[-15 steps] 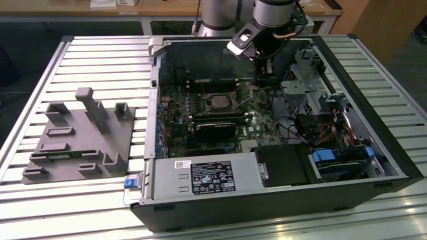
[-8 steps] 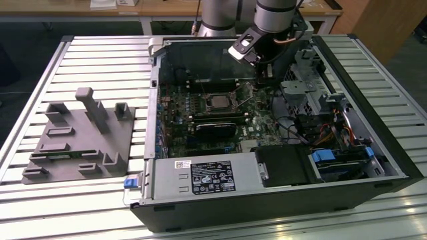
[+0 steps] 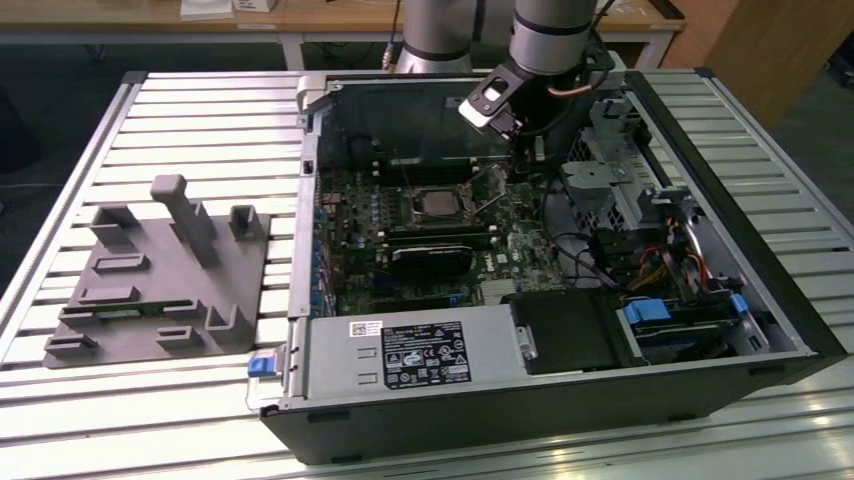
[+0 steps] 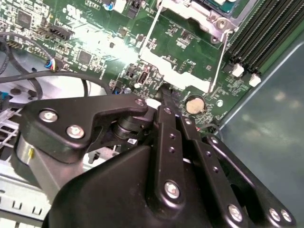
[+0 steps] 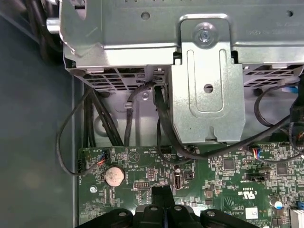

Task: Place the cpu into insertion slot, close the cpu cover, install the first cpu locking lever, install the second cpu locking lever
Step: 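Close the cpu cover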

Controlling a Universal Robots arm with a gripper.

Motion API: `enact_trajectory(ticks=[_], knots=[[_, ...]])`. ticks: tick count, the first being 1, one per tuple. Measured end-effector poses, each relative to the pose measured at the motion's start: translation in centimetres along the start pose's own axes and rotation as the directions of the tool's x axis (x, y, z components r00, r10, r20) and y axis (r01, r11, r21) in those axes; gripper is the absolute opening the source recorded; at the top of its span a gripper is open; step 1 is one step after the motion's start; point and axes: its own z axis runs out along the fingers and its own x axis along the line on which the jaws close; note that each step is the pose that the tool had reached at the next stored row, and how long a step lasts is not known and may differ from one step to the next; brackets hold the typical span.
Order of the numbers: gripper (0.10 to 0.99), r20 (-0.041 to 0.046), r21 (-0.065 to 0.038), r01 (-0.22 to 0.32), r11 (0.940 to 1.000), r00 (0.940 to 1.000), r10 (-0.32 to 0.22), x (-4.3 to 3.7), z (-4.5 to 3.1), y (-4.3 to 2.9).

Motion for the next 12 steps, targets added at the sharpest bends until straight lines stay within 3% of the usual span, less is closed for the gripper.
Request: enact_trajectory(ticks=[5,6,12], knots=[[0.106,0.0001,0.003,0.000,1.0000,1.0000,0.000,0.00,0.01,0.01],[0.106,0.0003,0.011,0.000,0.9999,1.0000,0.000,0.01,0.02,0.02],[0.106,0.0047,0.091,0.000,0.9959,1.0000,0.000,0.01,0.12,0.08]])
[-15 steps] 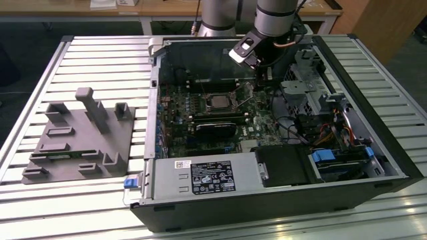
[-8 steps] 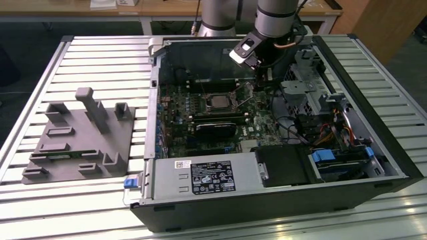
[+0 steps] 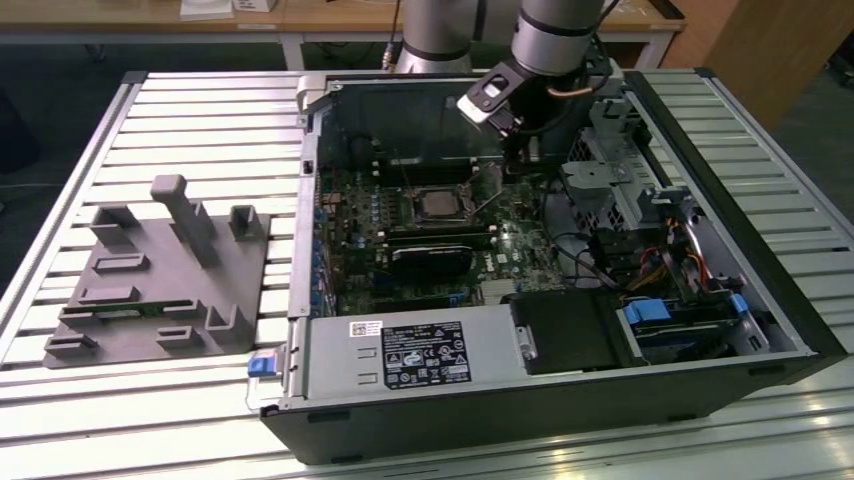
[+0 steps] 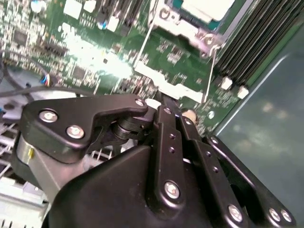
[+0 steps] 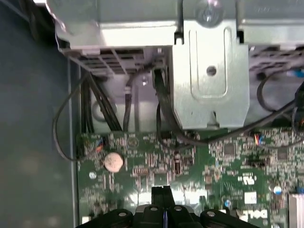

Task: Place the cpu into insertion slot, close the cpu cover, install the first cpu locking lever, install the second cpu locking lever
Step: 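Close the cpu cover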

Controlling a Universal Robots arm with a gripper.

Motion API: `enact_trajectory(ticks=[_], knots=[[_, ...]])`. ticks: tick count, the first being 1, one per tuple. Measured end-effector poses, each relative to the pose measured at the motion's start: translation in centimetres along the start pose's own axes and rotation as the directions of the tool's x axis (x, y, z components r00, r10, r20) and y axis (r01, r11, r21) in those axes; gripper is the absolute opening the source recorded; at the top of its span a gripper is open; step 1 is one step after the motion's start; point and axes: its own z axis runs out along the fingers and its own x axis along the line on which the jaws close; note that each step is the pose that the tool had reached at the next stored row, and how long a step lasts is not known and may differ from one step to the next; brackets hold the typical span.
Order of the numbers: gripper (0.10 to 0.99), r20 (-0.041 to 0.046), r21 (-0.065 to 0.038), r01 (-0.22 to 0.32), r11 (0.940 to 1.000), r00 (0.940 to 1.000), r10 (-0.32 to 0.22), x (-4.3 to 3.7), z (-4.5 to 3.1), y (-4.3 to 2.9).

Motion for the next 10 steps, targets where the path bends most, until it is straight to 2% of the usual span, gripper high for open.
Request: enact_trajectory(ticks=[3,4,10], knots=[[0.106,0.0039,0.043,0.000,0.9991,1.0000,0.000,-0.01,0.04,0.03],[0.106,0.0040,0.048,0.000,0.9989,1.0000,0.000,-0.01,0.04,0.03],[0.106,0.0039,0.051,0.000,0.9987,1.0000,0.000,-0.01,0.04,0.00]])
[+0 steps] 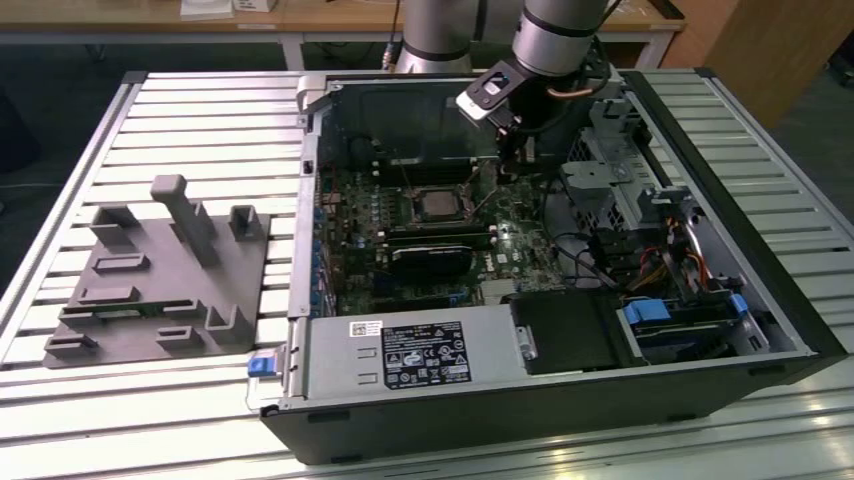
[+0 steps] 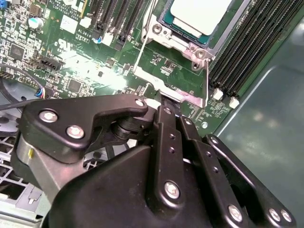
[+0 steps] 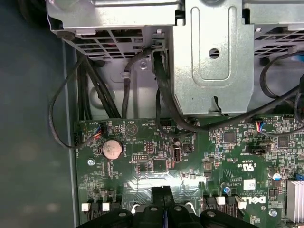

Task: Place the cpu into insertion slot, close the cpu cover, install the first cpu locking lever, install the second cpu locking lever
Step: 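Close the cpu cover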

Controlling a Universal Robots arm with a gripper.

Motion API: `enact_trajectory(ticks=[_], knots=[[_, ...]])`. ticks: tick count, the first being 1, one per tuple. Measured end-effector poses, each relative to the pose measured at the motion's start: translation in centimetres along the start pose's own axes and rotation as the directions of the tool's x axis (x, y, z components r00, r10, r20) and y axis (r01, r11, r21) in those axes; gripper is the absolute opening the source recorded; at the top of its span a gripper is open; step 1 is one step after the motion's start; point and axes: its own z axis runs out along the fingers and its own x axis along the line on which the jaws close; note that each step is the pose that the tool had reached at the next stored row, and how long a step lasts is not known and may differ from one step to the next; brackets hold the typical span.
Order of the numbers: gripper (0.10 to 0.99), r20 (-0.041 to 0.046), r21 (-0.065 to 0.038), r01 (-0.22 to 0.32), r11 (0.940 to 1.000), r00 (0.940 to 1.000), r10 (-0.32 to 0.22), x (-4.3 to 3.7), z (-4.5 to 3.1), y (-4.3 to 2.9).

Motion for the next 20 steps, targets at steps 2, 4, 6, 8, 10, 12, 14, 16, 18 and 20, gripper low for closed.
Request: enact_trajectory(ticks=[2,4,6,8,10,12,14,16,18,20], knots=[[0.106,-0.0010,0.000,0.001,1.0000,1.0000,-0.001,0.00,0.01,-0.09],[0.106,-0.0019,0.000,0.002,1.0000,1.0000,-0.002,0.00,0.03,-0.26],[0.106,-0.0023,0.000,0.004,1.0000,1.0000,-0.004,-0.02,0.05,-0.57],[0.106,-0.0026,-0.001,0.006,1.0000,1.0000,-0.006,-0.04,0.09,-0.98],[0.106,-0.0029,-0.001,0.008,1.0000,1.0000,-0.008,-0.06,0.12,-1.46],[0.106,-0.0032,-0.001,0.011,0.9999,0.9999,-0.011,-0.09,0.16,-1.95],[0.106,-0.0039,-0.001,0.013,0.9999,0.9999,-0.013,-0.11,0.21,-2.43],[0.106,-0.0048,-0.001,0.015,0.9999,0.9999,-0.015,-0.13,0.25,-2.94],[0.106,-0.0051,-0.001,0.018,0.9998,0.9998,-0.018,-0.16,0.29,-3.44],[0.106,-0.0060,-0.001,0.020,0.9998,0.9998,-0.020,-0.18,0.32,-3.83]])
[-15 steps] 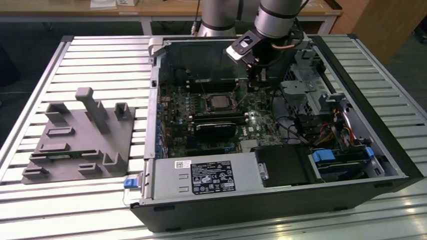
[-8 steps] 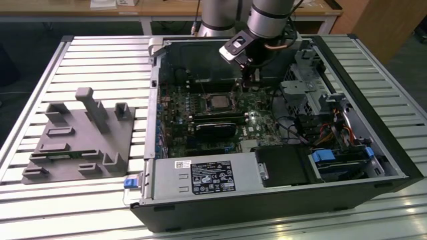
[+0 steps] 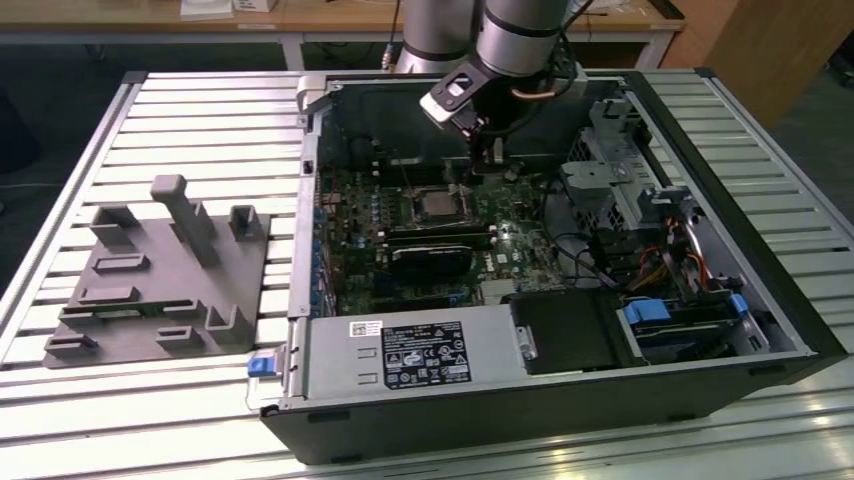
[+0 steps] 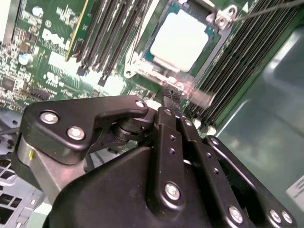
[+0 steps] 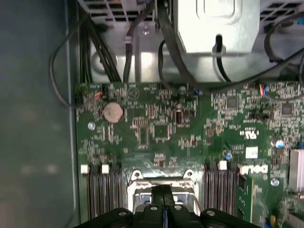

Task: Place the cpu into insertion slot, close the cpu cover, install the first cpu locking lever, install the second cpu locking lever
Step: 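Close the cpu cover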

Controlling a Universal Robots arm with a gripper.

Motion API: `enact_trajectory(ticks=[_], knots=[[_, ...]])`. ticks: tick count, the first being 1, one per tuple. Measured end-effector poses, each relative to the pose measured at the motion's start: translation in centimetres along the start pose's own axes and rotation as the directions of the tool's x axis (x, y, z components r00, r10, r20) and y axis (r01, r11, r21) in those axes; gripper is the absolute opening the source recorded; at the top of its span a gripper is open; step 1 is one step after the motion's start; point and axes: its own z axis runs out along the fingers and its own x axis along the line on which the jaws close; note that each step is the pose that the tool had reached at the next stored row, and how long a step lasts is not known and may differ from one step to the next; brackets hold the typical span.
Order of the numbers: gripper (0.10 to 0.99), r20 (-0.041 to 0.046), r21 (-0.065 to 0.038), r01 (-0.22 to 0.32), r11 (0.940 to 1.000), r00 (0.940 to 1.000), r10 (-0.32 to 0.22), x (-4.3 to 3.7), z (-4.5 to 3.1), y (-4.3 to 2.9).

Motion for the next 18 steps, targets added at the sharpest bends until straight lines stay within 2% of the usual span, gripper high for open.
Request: enact_trajectory(ticks=[5,9,14,18], knots=[[0.106,-0.0007,-0.001,0.003,1.0000,1.0000,-0.003,-0.02,0.07,-0.64],[0.106,-0.0013,-0.016,0.004,0.9999,1.0000,-0.004,-0.07,0.25,-1.23],[0.106,-0.0051,-0.020,0.008,0.9998,1.0000,-0.008,-0.17,0.69,-2.19],[0.106,-0.0088,-0.026,0.012,0.9996,0.9999,-0.013,-0.36,1.08,-2.64]])
